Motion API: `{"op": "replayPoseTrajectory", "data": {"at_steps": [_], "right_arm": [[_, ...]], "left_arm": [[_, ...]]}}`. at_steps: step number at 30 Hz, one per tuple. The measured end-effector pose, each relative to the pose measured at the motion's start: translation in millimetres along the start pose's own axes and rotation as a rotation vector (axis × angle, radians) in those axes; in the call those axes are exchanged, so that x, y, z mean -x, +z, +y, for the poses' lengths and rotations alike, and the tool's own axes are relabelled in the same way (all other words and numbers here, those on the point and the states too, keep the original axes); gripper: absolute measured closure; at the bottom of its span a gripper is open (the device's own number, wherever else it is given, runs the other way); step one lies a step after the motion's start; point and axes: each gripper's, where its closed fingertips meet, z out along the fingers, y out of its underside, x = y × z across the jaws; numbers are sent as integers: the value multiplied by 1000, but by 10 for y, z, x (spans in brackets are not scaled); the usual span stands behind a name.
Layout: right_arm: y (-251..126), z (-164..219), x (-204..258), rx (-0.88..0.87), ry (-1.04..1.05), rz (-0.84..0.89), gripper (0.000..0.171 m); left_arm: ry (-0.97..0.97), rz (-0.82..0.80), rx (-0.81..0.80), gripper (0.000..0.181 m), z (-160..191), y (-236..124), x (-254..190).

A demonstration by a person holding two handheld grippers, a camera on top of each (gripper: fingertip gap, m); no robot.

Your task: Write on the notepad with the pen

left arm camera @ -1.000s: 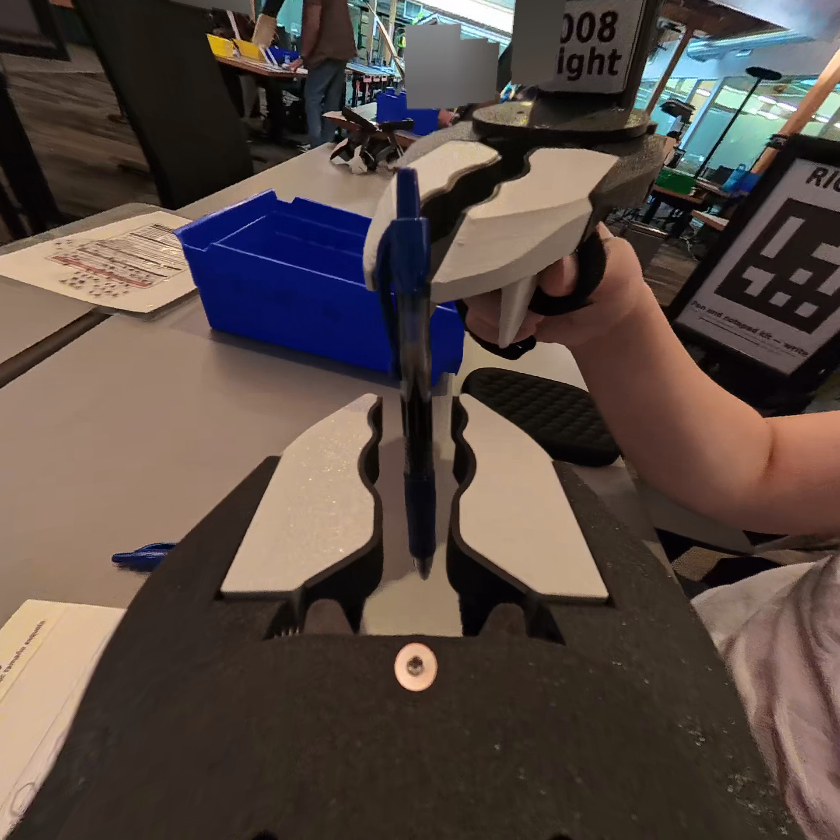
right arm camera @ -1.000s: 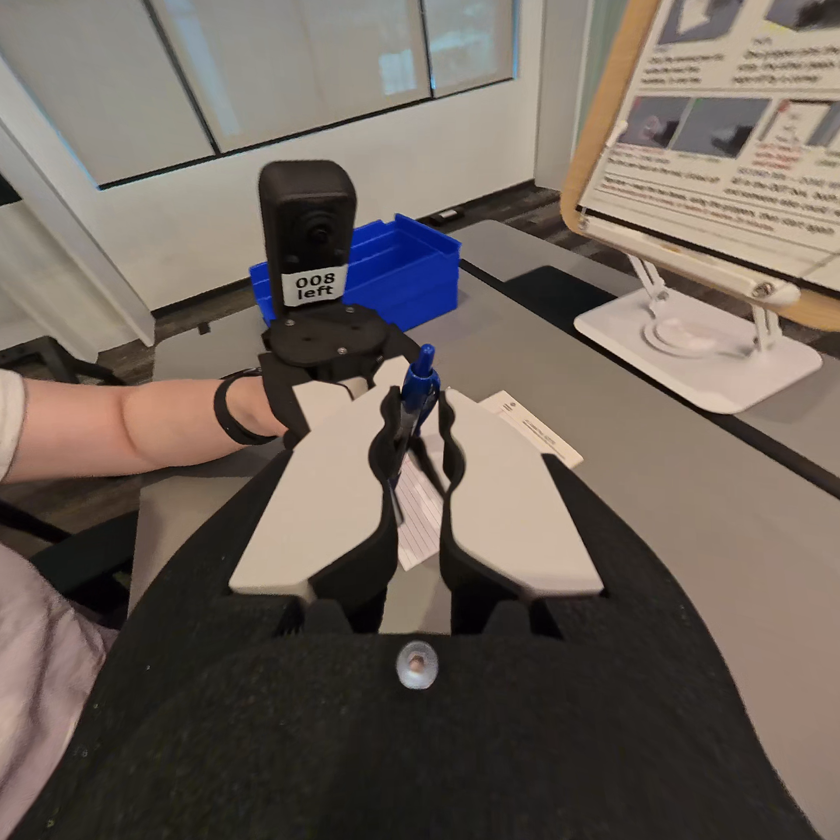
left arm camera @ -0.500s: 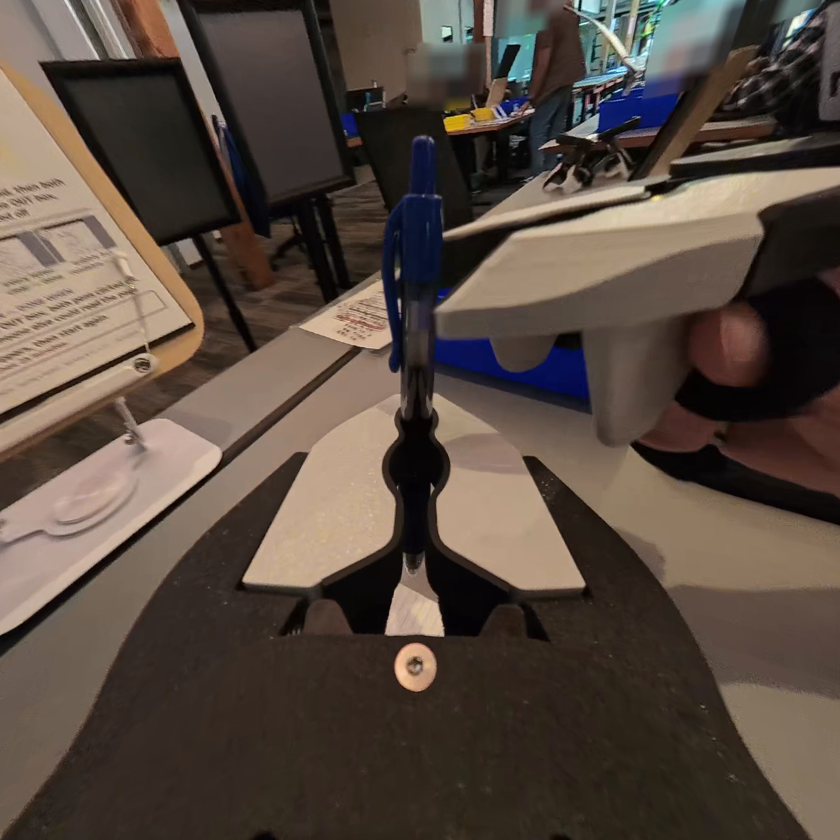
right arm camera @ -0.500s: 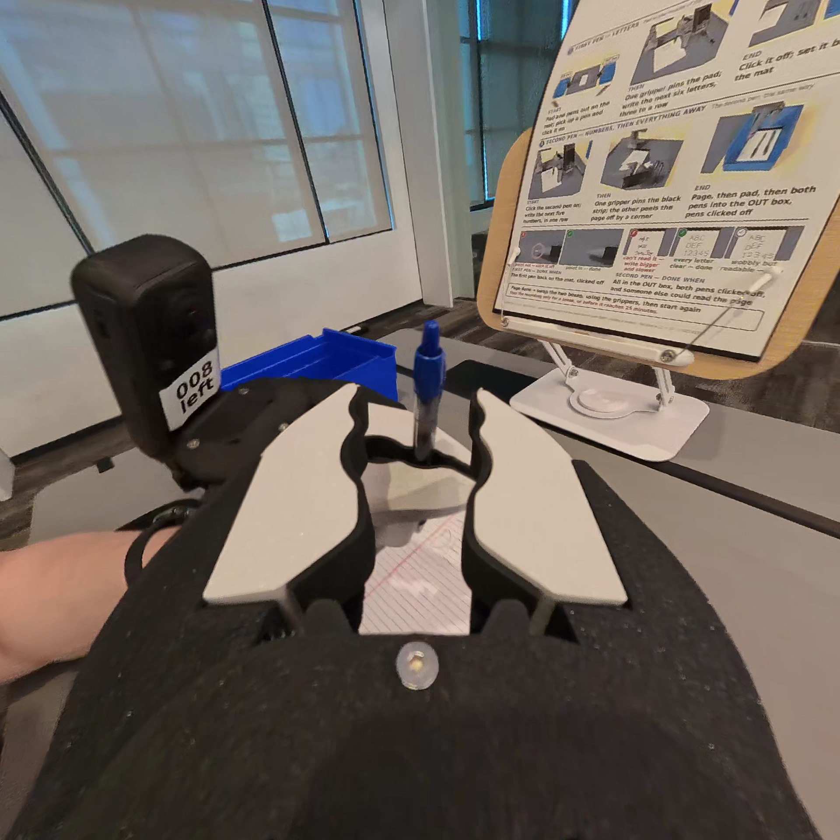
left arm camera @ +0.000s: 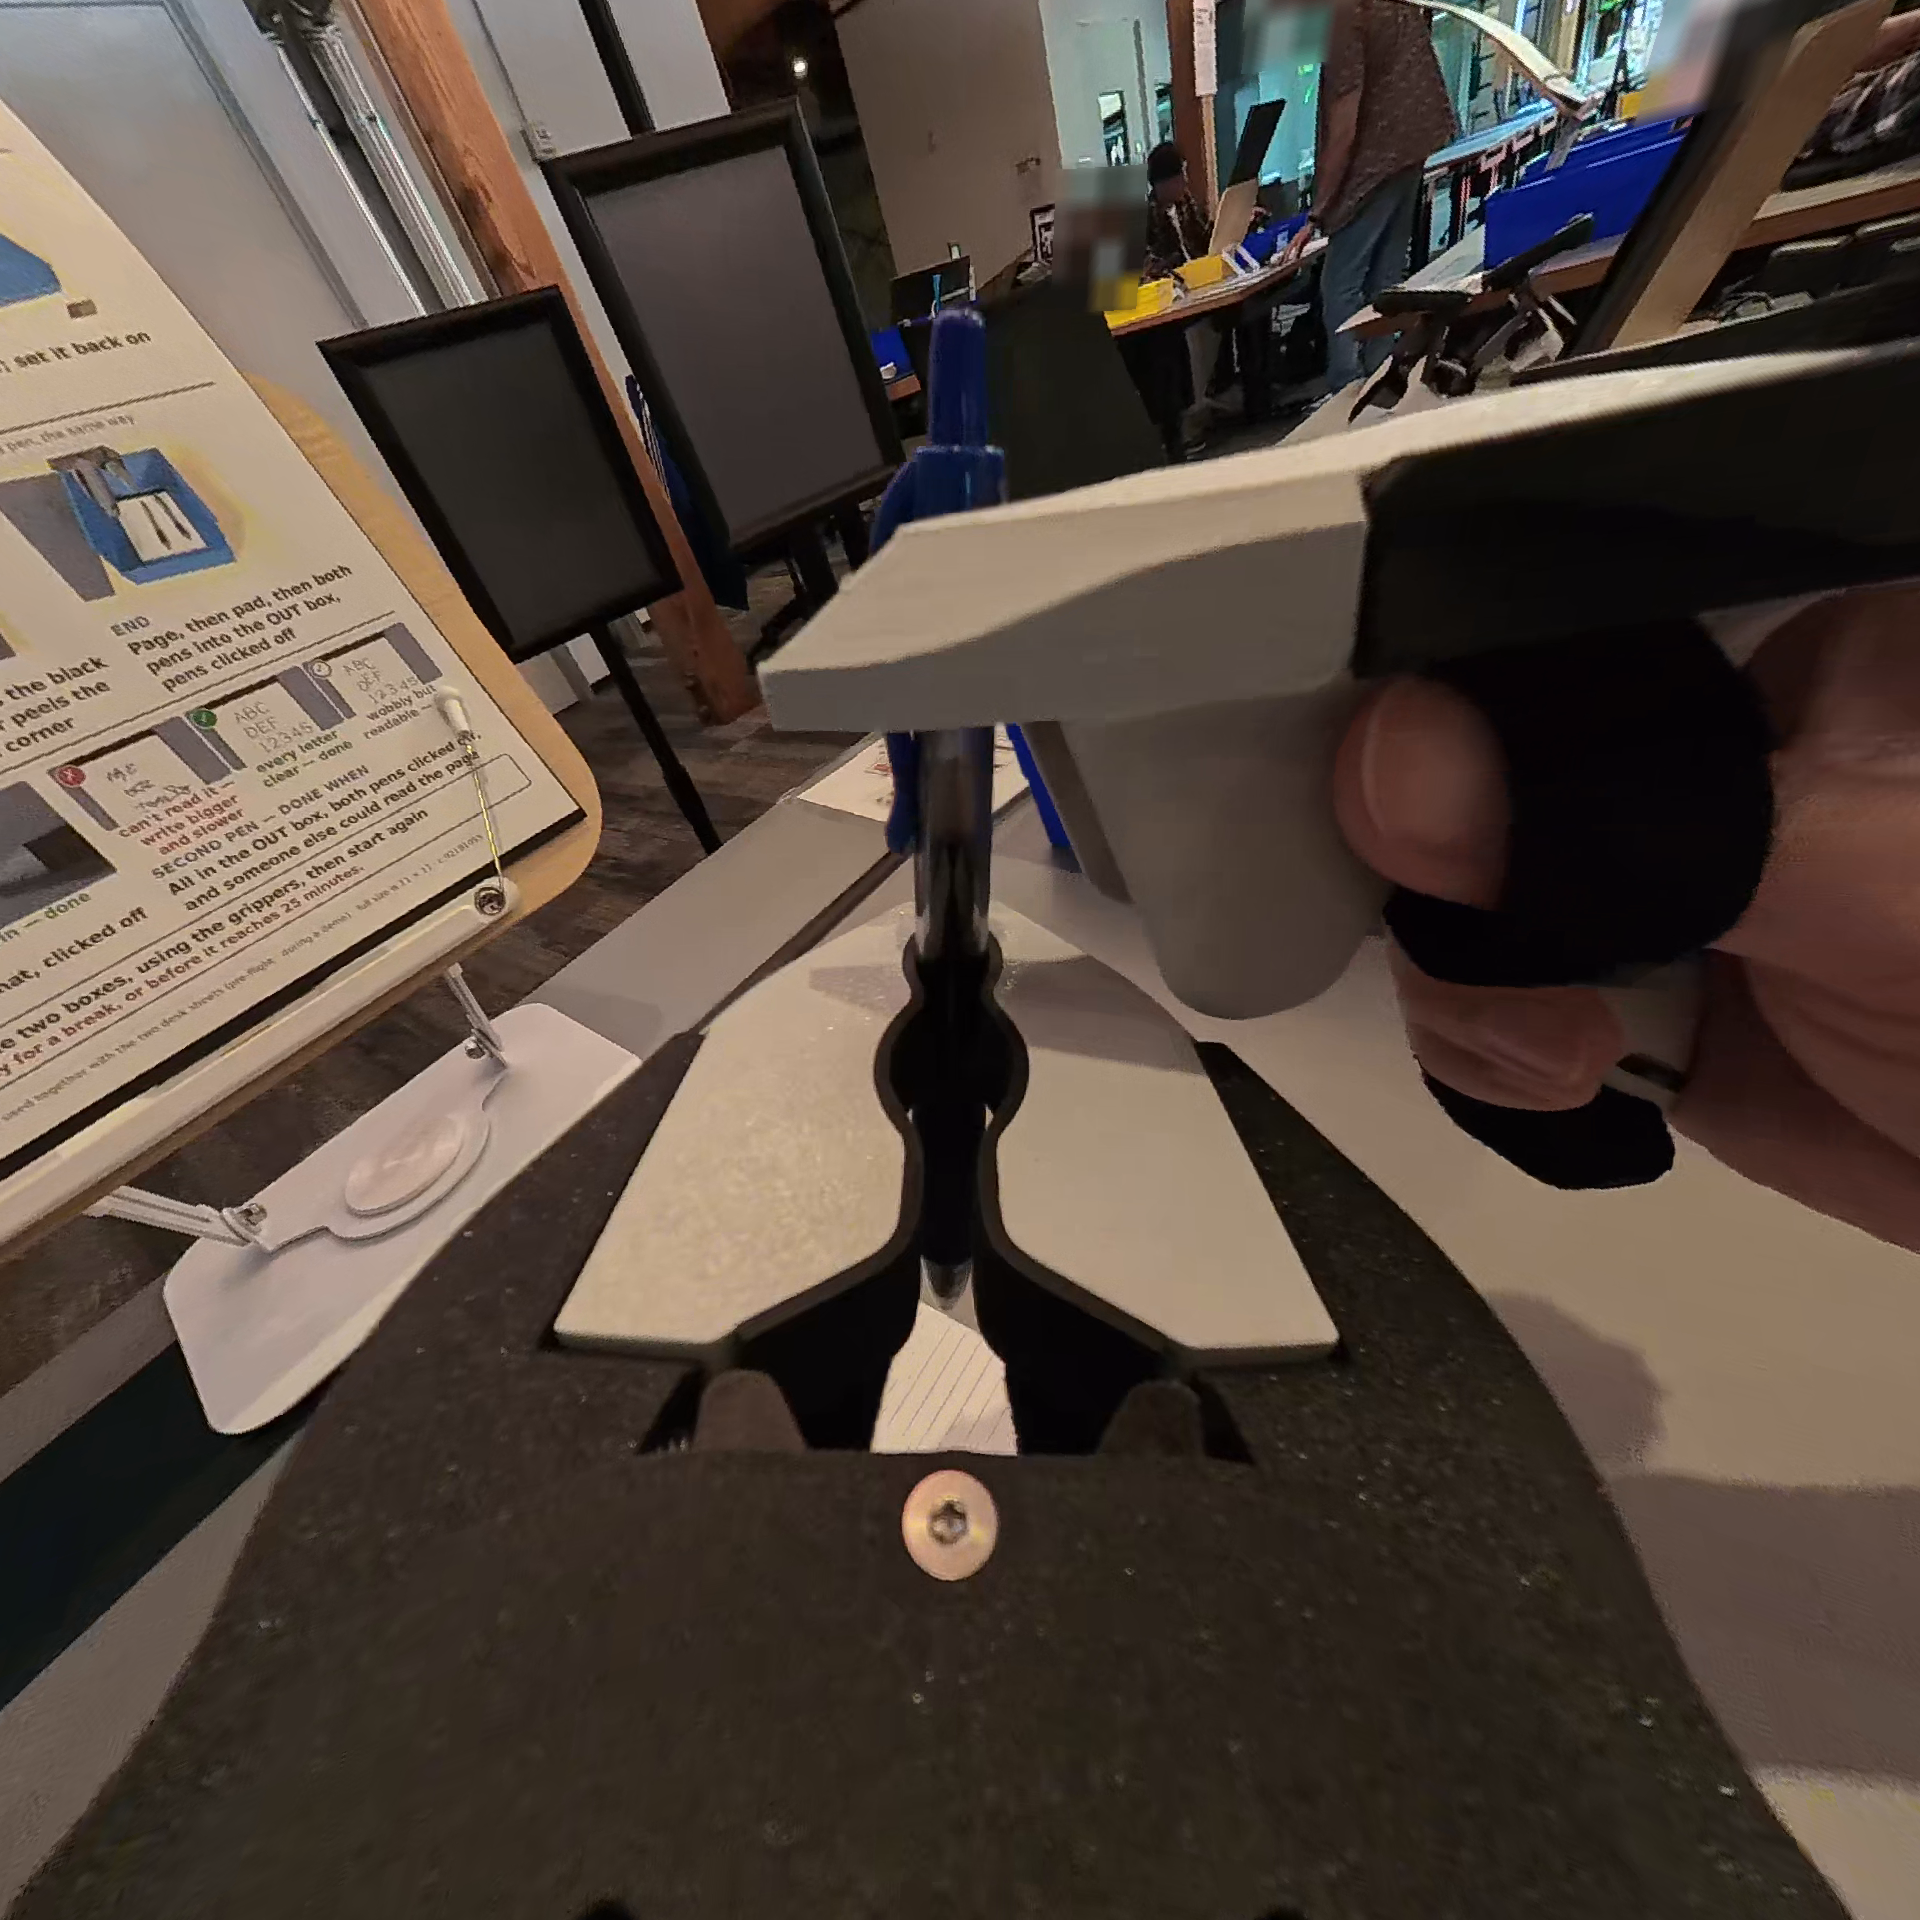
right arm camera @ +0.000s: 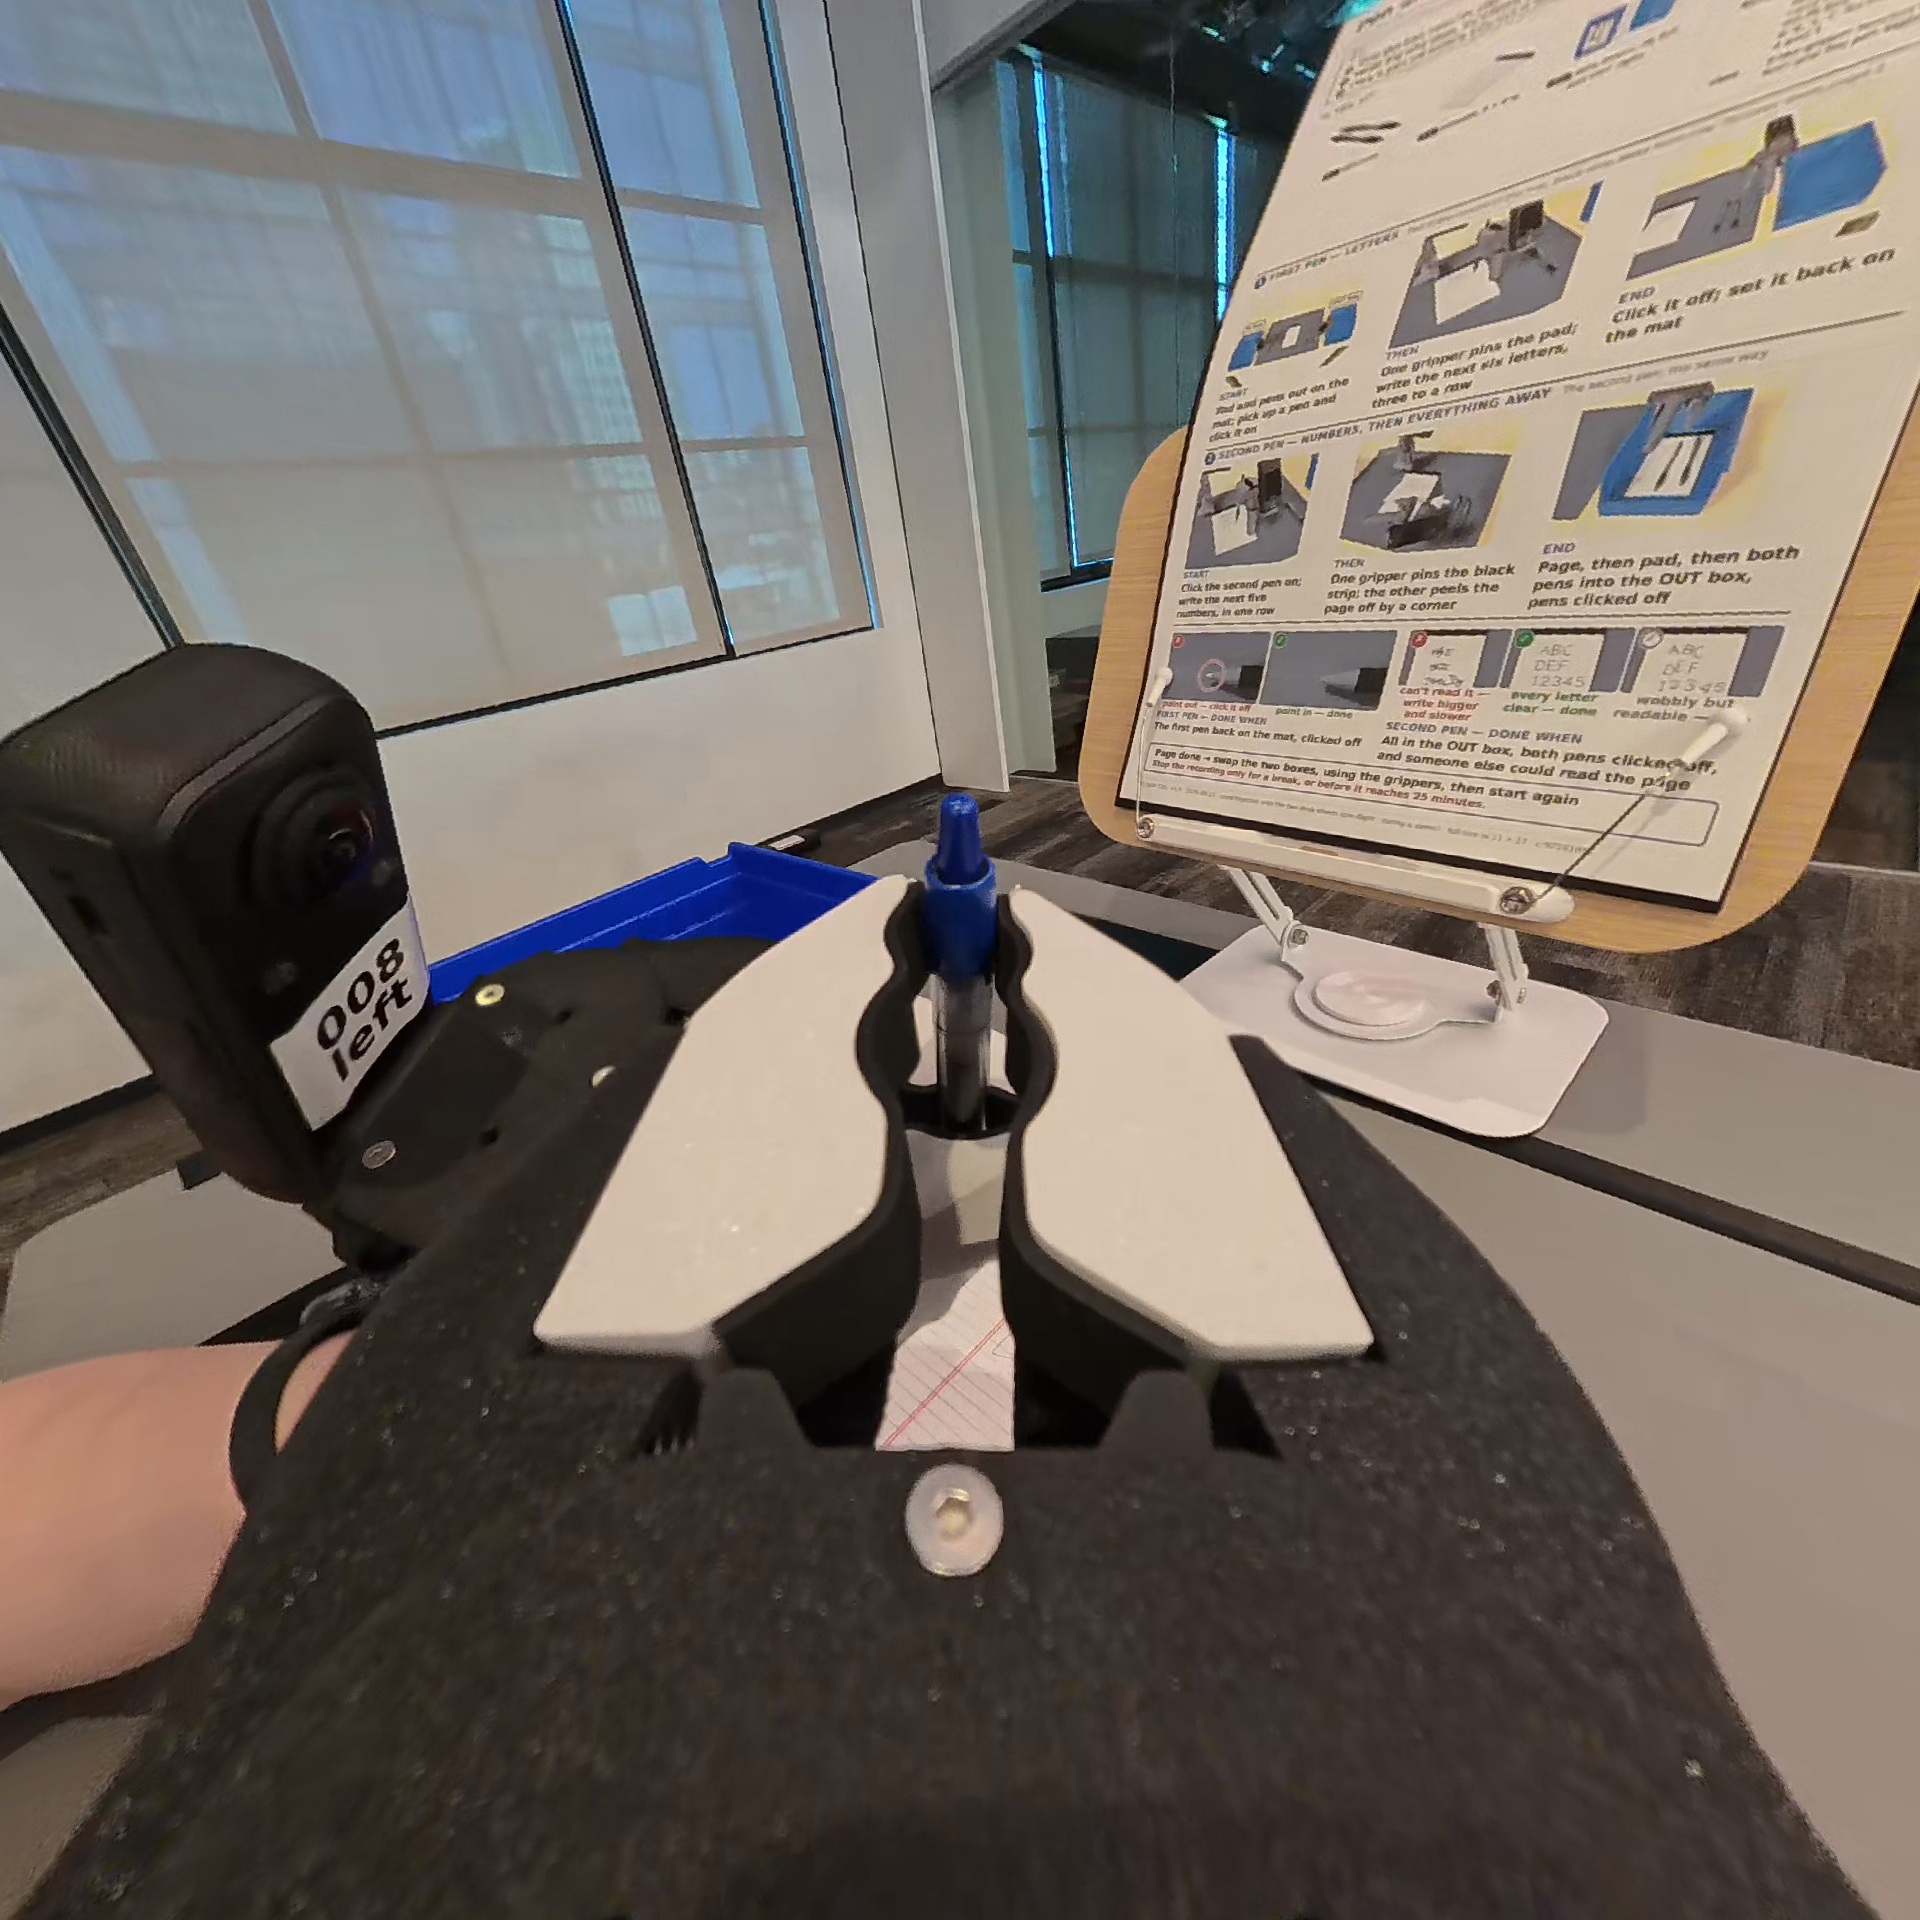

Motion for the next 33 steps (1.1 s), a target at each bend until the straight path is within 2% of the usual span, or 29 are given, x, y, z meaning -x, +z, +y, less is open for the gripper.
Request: {"op": "replayPoseTrajectory", "data": {"at_steps": [2, 5, 7, 12, 15, 18, 22, 24, 27, 33], "right_arm": [[-13, -14, 24, 2, -27, -30, 160], [-67, -95, 182, -12, -78, -187, 160], [-115, -117, 208, 6, -98, -257, 160], [-337, -184, 285, 48, -106, -474, 160], [-425, -198, 308, 70, -100, -554, 161], [-431, -160, 306, 108, -121, -560, 161], [-383, -197, 330, 66, -110, -539, 160], [-357, -213, 350, 47, -85, -535, 149], [-319, -228, 332, 20, -61, -511, 160], [-289, -172, 385, 45, -40, -533, 157]], "left_arm": [[42, -4, -8, 178, -18, -5, 5], [117, 52, -25, 168, -45, -15, -65], [135, 135, -29, 167, -57, -41, -144], [106, 462, -15, 169, -90, -220, -446], [53, 553, -50, 169, -162, -301, -518], [5, 586, -40, 170, -145, -290, -550], [-66, 586, -56, 171, -164, -265, -514], [-89, 570, -69, 171, -178, -249, -490], [-104, 570, -79, 171, -189, -244, -496], [-75, 563, -65, 171, -168, -240, -508]]}}
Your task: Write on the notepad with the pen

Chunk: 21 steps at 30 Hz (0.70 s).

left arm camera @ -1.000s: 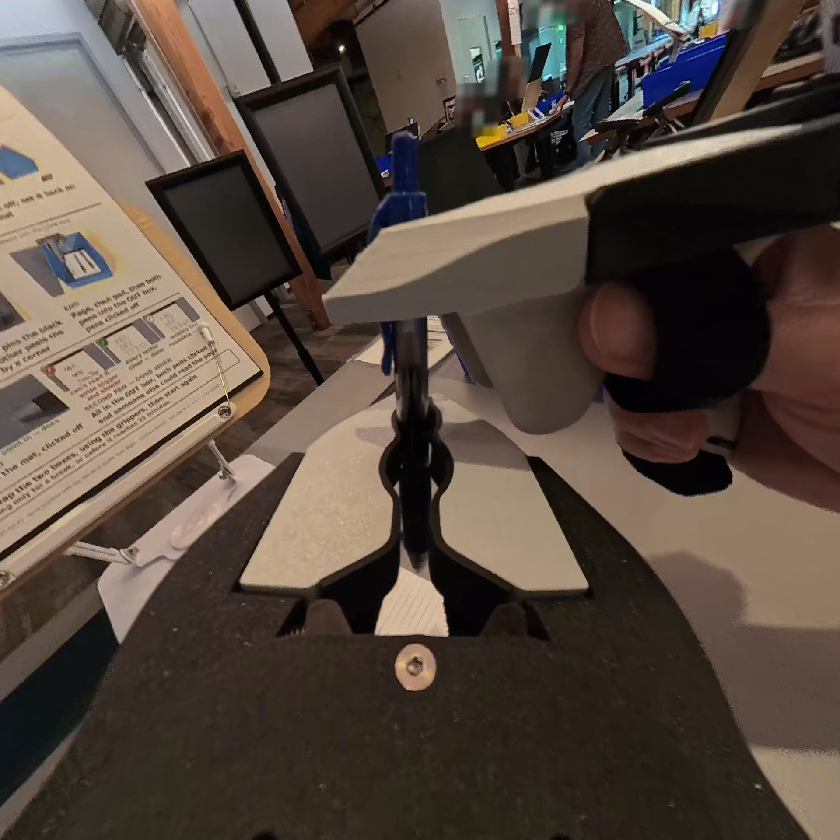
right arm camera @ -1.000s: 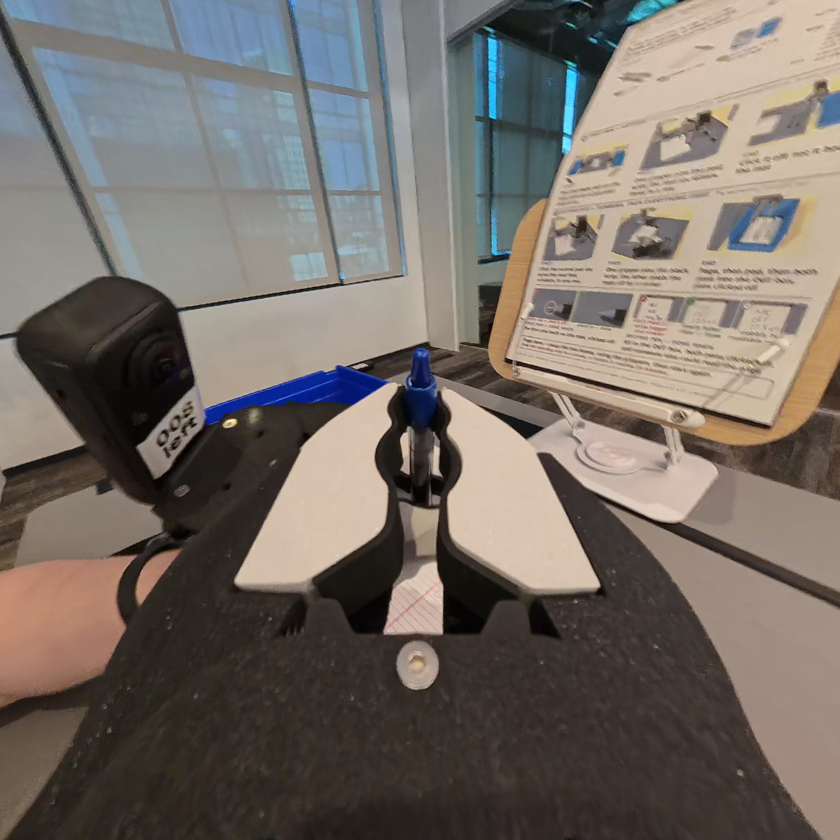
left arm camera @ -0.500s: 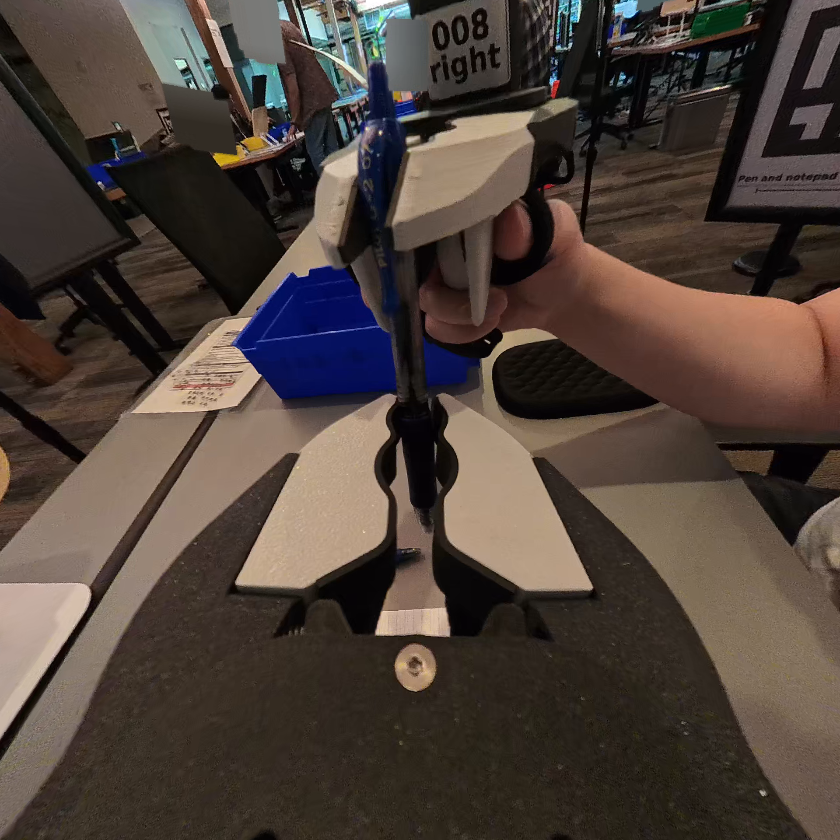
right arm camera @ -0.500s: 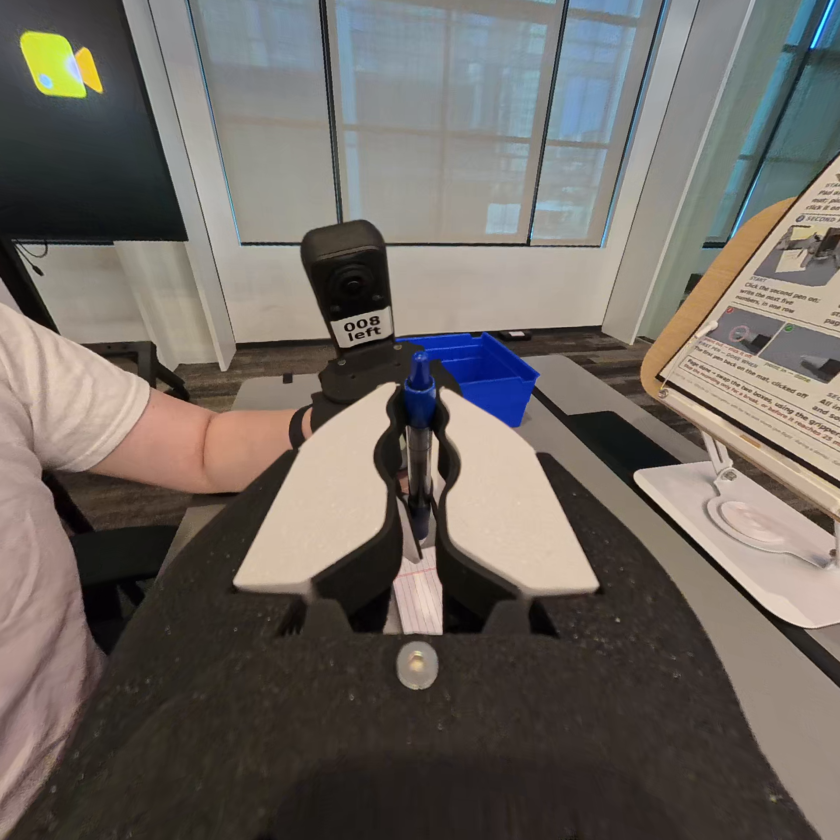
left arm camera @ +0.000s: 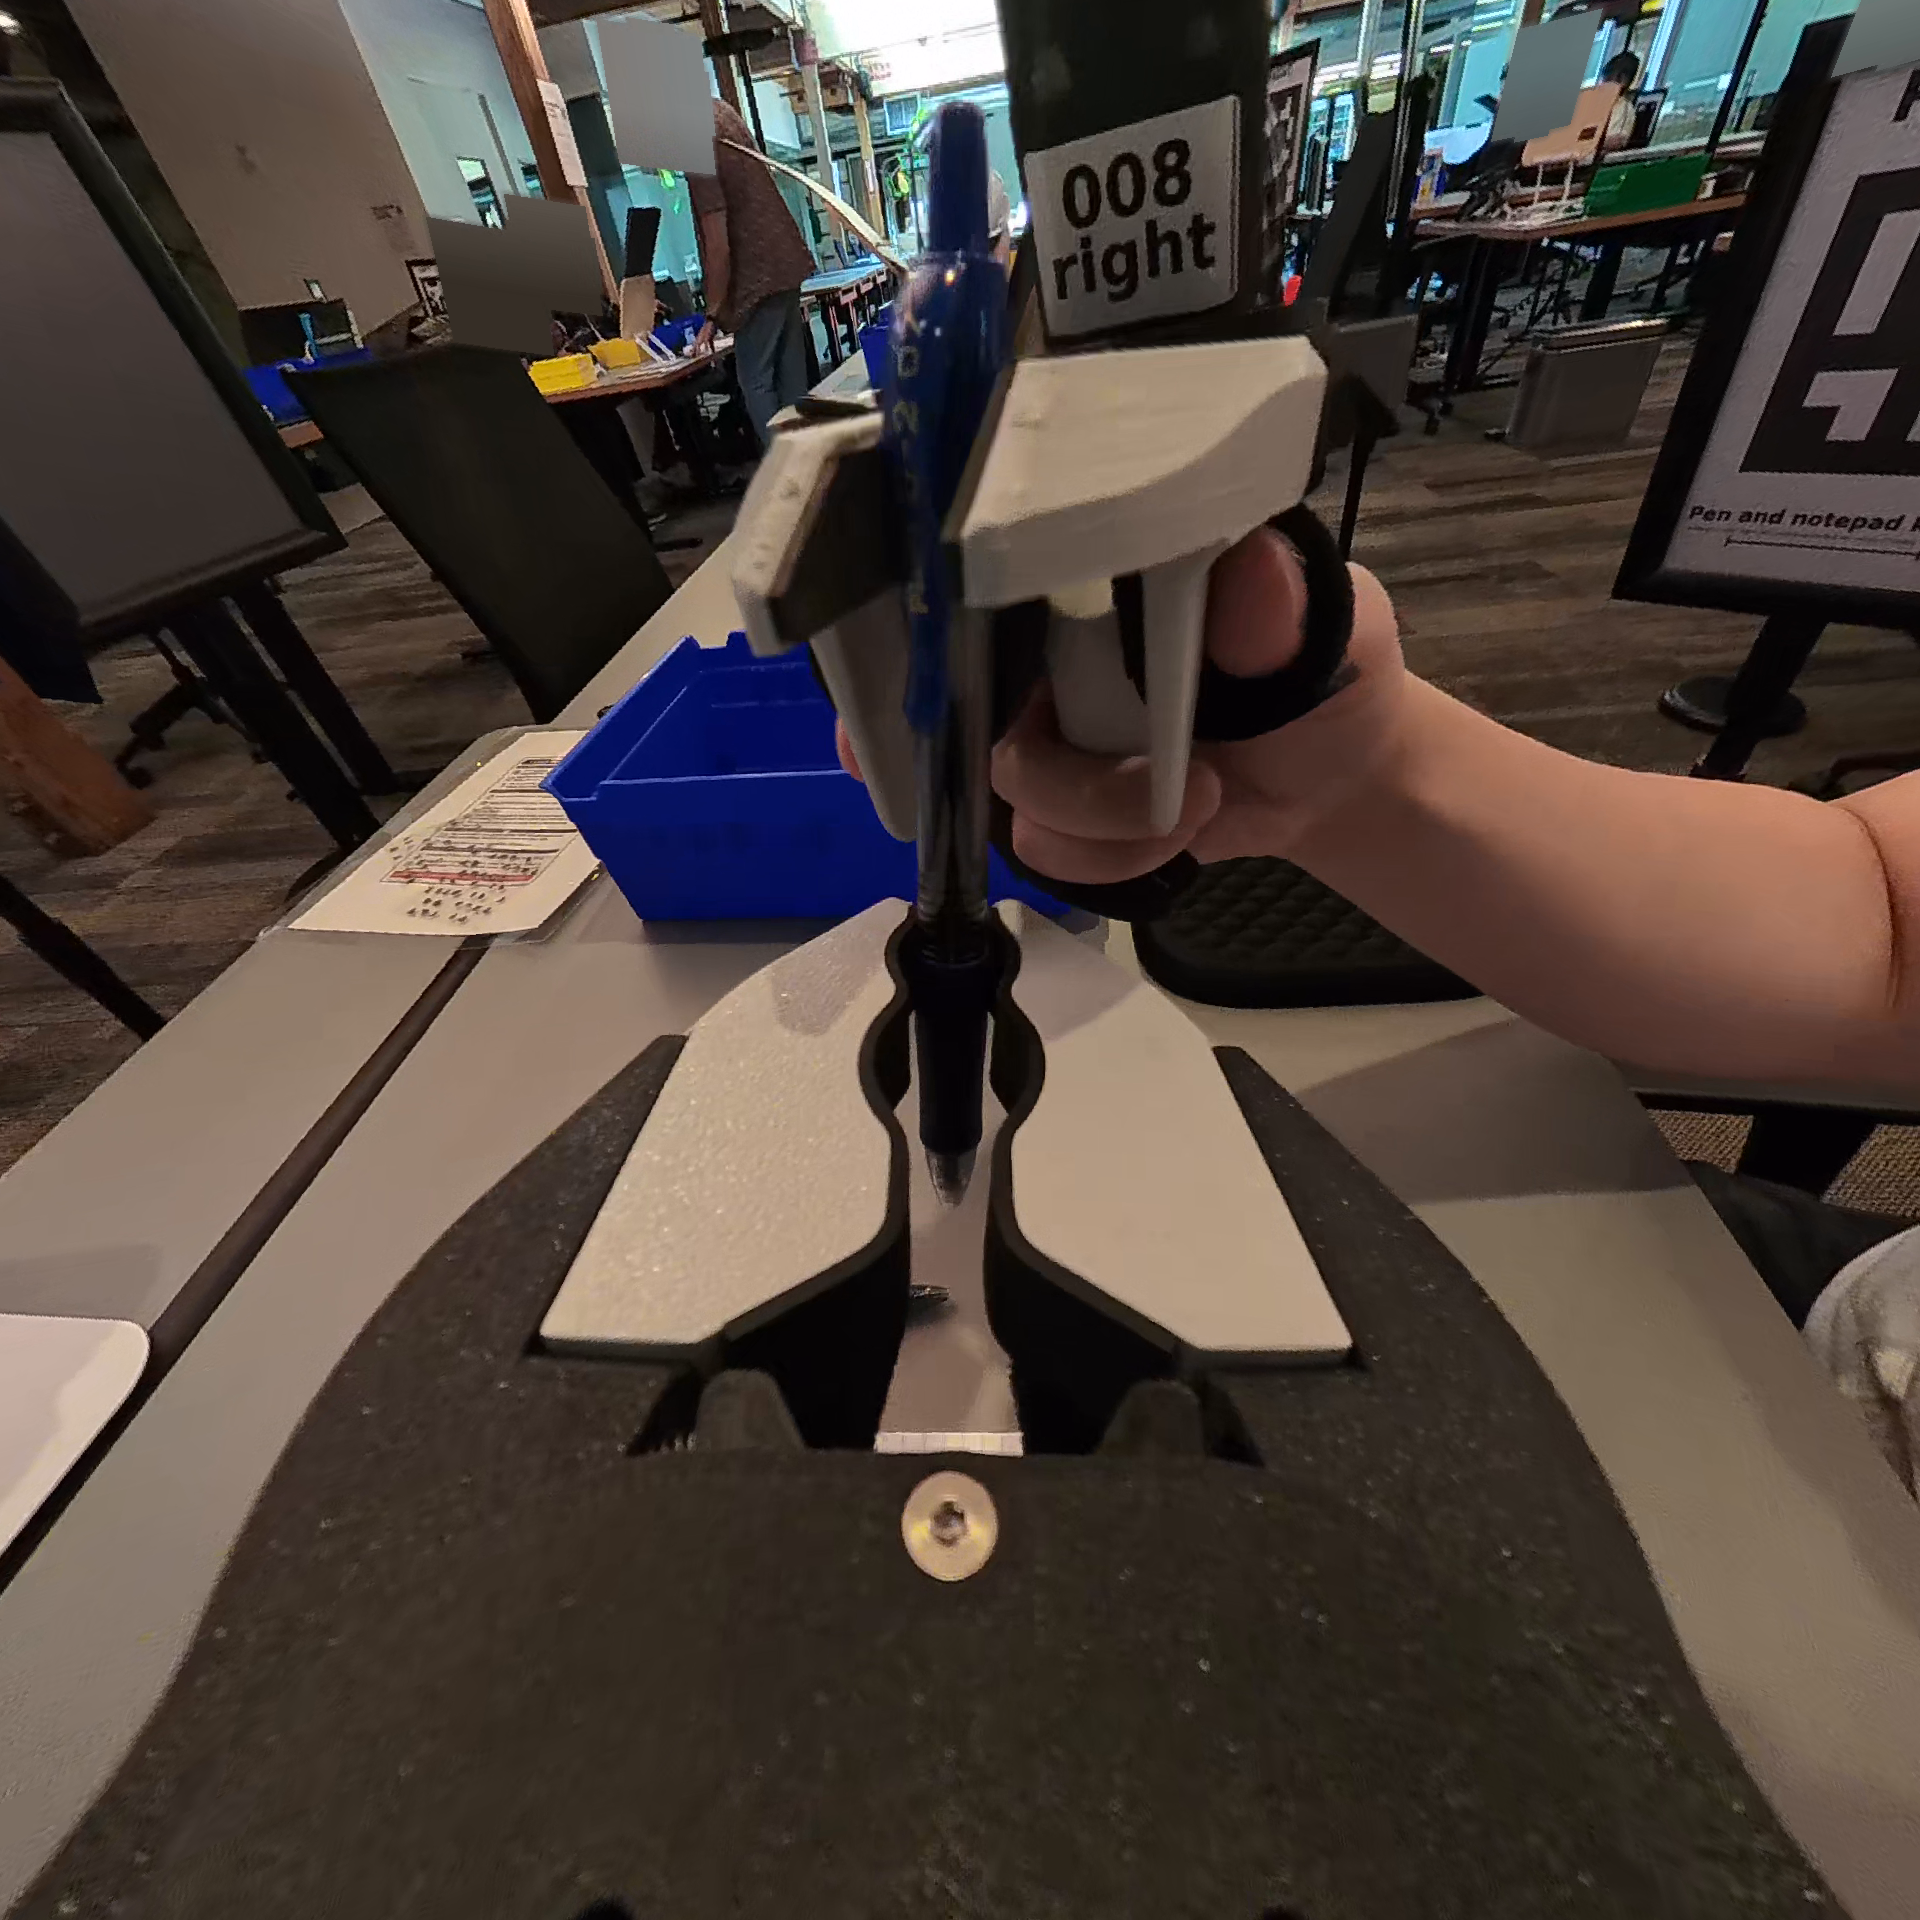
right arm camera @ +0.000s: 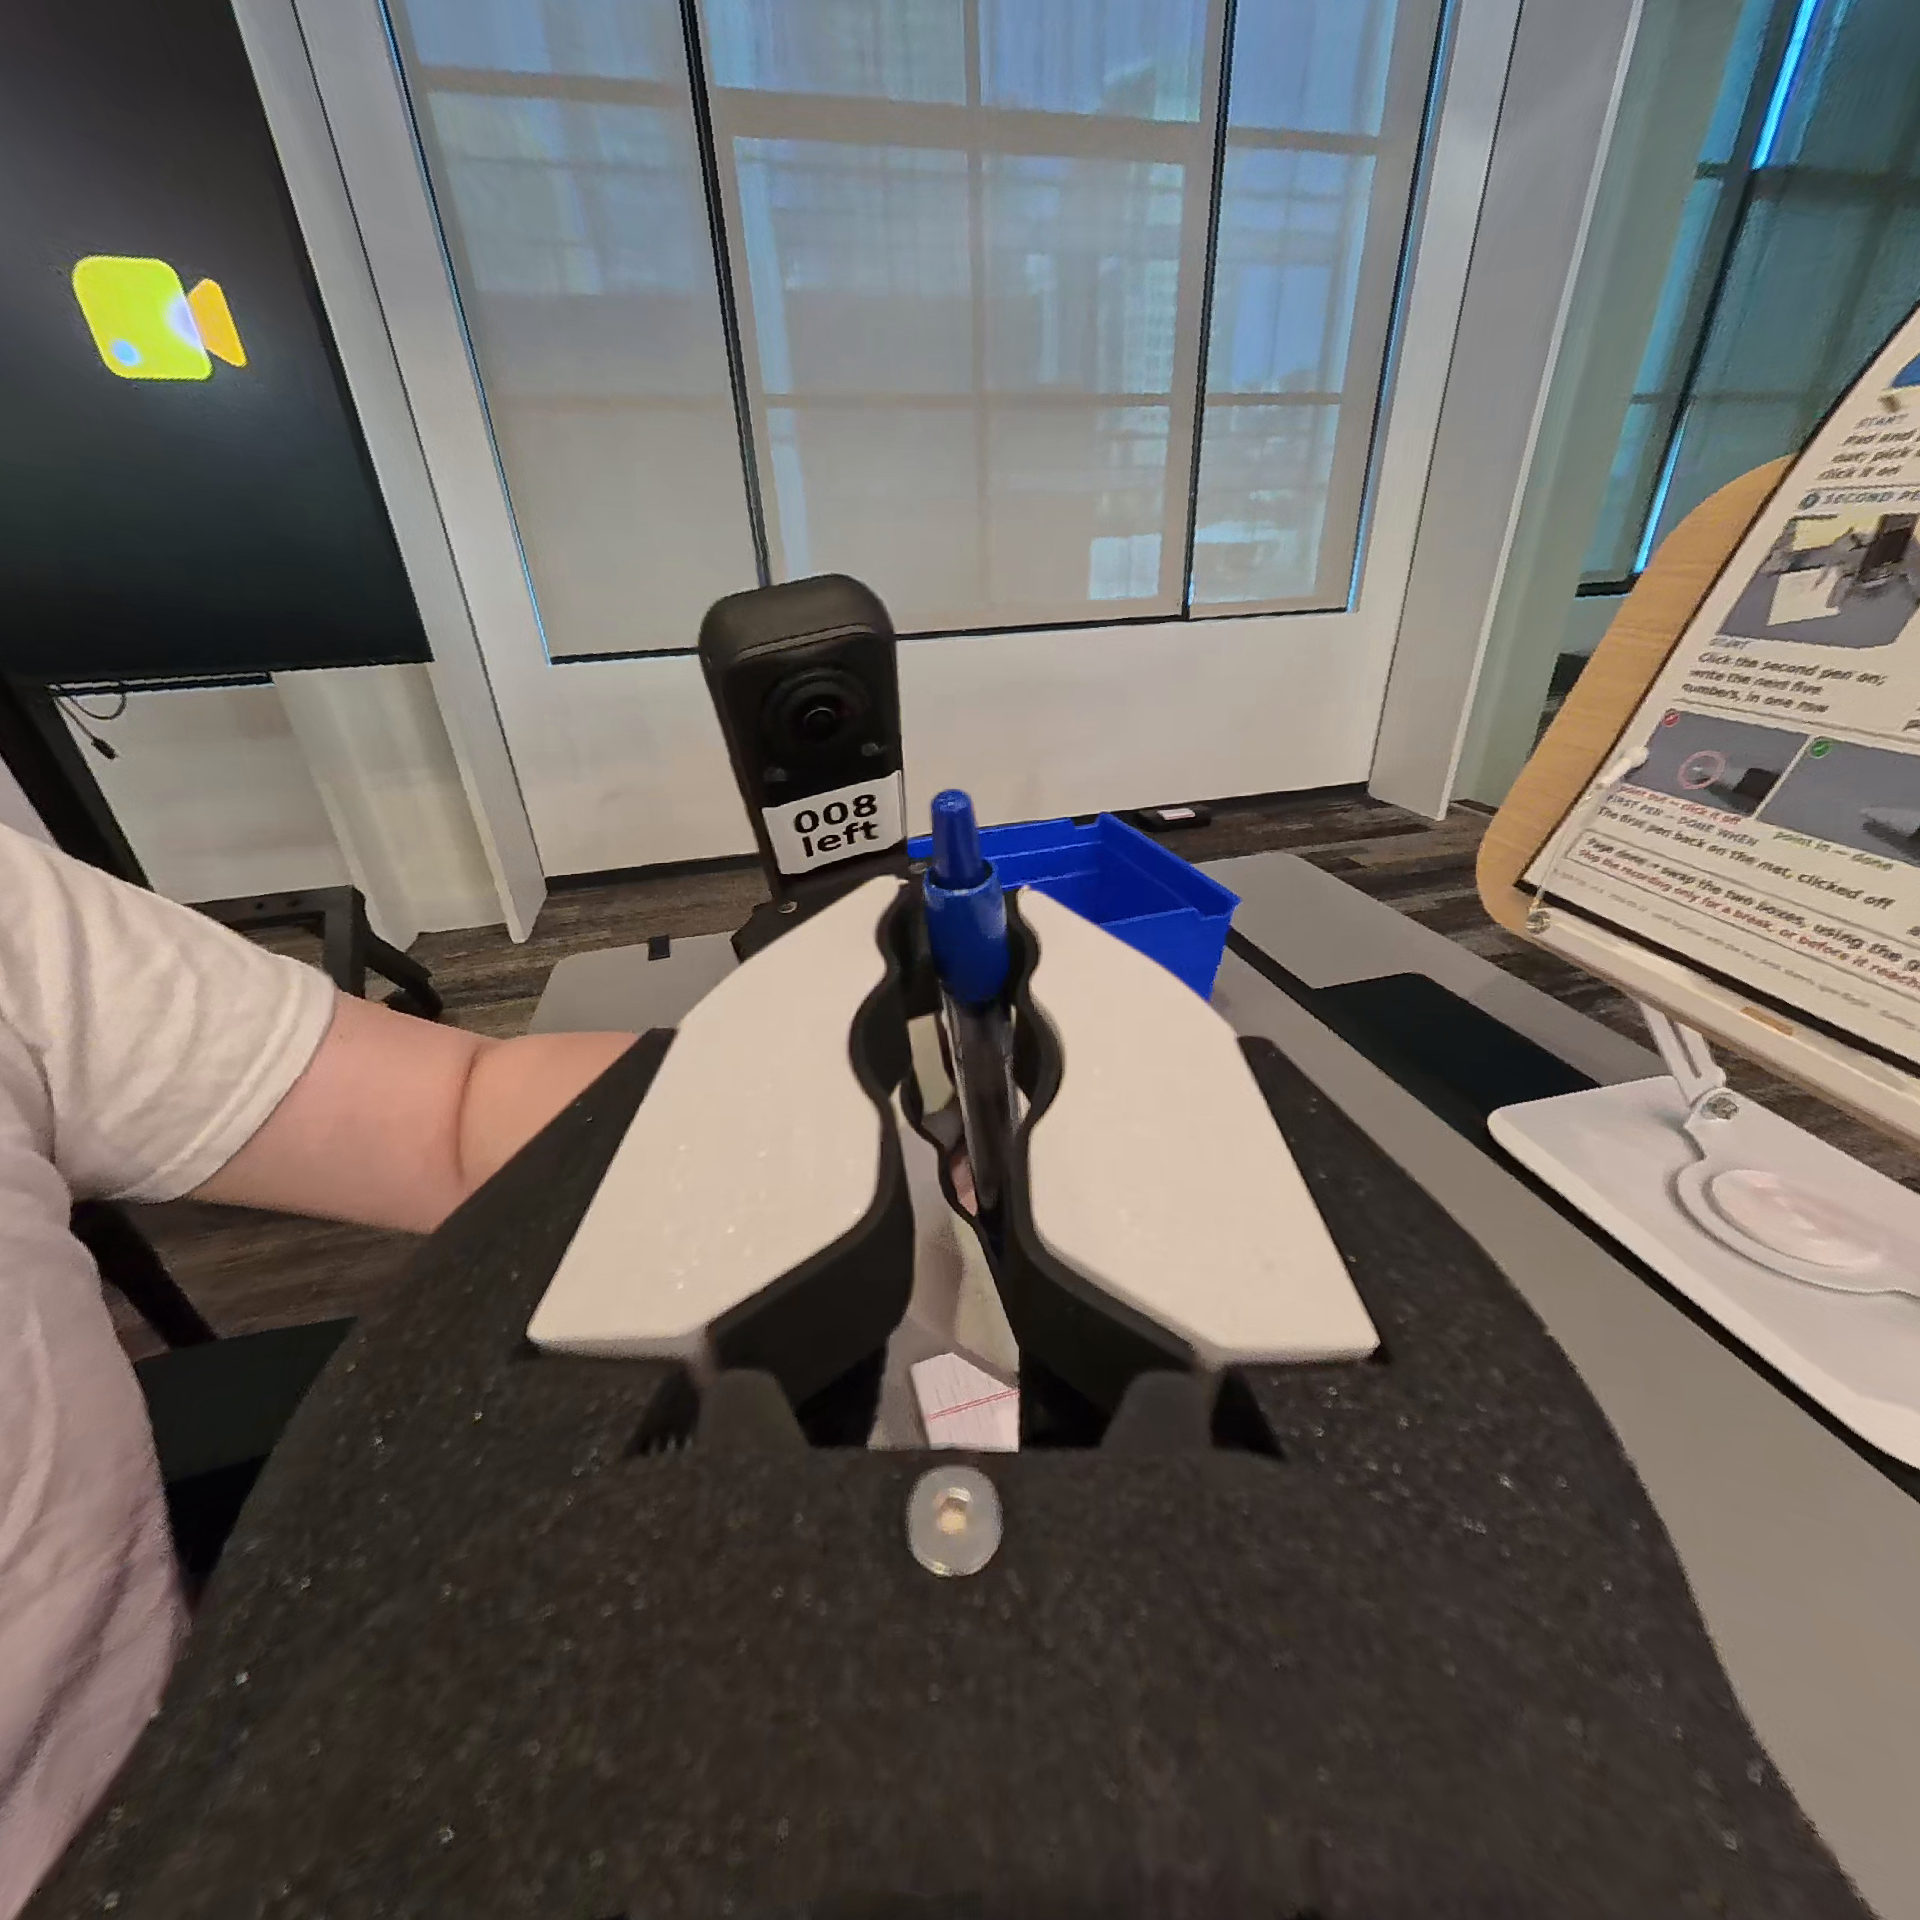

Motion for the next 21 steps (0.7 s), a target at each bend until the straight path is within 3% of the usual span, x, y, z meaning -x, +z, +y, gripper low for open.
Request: {"op": "replayPoseTrajectory", "data": {"at_steps": [2, 14, 18, 21], "right_arm": [[2, -22, -12, -11, -21, 18, 164], [-4, -49, -37, -21, -18, 40, 166], [-61, -64, -129, -2, -7, 47, 166], [-120, -61, -229, 30, -19, 63, 166]], "left_arm": [[-1, 2, -14, 171, -19, -1, -7], [6, 7, -35, 171, -47, -13, -24], [31, -47, -47, 149, -99, -119, 82], [10, -54, -51, 146, -157, -272, 170]]}}
